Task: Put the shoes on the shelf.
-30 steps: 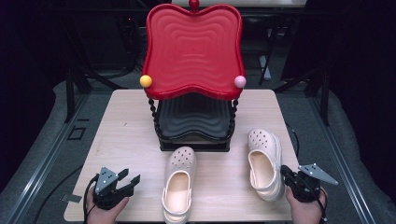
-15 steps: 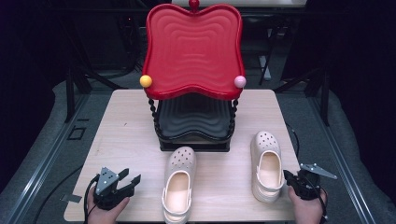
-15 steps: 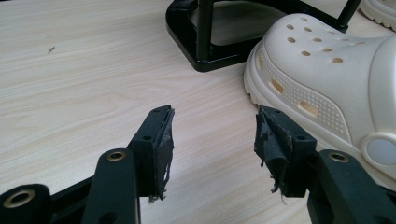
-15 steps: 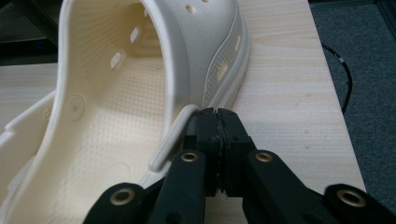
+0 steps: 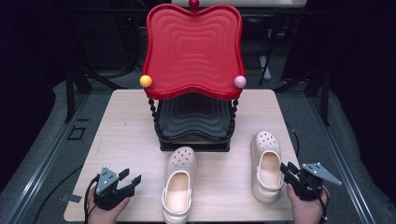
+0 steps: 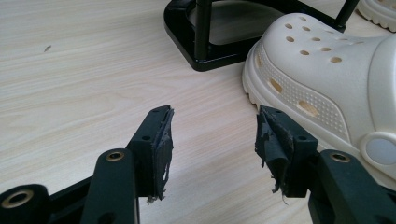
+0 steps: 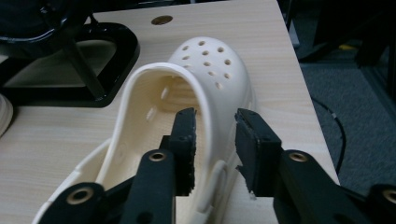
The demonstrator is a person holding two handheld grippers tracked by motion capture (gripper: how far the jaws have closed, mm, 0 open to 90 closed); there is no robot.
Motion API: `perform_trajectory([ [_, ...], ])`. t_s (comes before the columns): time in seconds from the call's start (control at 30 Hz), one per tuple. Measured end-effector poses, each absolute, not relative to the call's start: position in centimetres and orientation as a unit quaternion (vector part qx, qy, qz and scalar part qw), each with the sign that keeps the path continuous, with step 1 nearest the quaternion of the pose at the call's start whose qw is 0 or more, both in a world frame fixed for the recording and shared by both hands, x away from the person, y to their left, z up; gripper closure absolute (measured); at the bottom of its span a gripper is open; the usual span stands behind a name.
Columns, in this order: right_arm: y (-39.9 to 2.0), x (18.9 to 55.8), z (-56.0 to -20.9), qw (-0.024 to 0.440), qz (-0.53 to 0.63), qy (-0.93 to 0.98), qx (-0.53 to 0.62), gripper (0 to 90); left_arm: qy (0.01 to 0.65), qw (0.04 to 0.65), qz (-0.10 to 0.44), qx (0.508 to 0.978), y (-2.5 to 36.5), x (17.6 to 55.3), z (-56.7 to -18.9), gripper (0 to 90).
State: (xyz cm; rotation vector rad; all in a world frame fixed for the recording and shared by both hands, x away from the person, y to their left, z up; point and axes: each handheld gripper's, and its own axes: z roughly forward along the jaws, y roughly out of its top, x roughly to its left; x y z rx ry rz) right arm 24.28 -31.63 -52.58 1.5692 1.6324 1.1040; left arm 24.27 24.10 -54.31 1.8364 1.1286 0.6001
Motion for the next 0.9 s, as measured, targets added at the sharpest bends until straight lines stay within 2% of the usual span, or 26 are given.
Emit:
perform_trajectory([
  [0.13, -30.4, 25.6, -53.2, 0.321, 0.387, 0.641, 0.58, 63.4, 0.453, 0.434, 0.241, 0.741, 23.9, 24.2, -54.3, 46.5],
  [0.2, -30.3, 25.7, -53.3, 0.319, 0.386, 0.642, 0.58, 65.1, 0.453, 0.436, 0.241, 0.74, 23.9, 24.2, -54.3, 46.5],
  [0.23, -30.2, 26.2, -53.3, 0.32, 0.374, 0.647, 0.582, 75.8, 0.453, 0.437, 0.242, 0.738, 24.0, 24.2, -54.4, 46.4],
  [0.27, -30.2, 26.3, -53.1, 0.326, 0.362, 0.649, 0.585, 82.0, 0.454, 0.437, 0.241, 0.738, 24.0, 24.2, -54.4, 46.5],
  [0.33, -30.4, 26.3, -52.9, 0.322, 0.361, 0.645, 0.592, 83.9, 0.454, 0.437, 0.242, 0.738, 24.0, 24.2, -54.3, 46.5],
  [0.9, -28.9, 23.8, -51.7, 0.293, 0.376, 0.66, 0.581, 85.5, 0.451, 0.44, 0.243, 0.738, 24.0, 24.1, -54.3, 46.5],
])
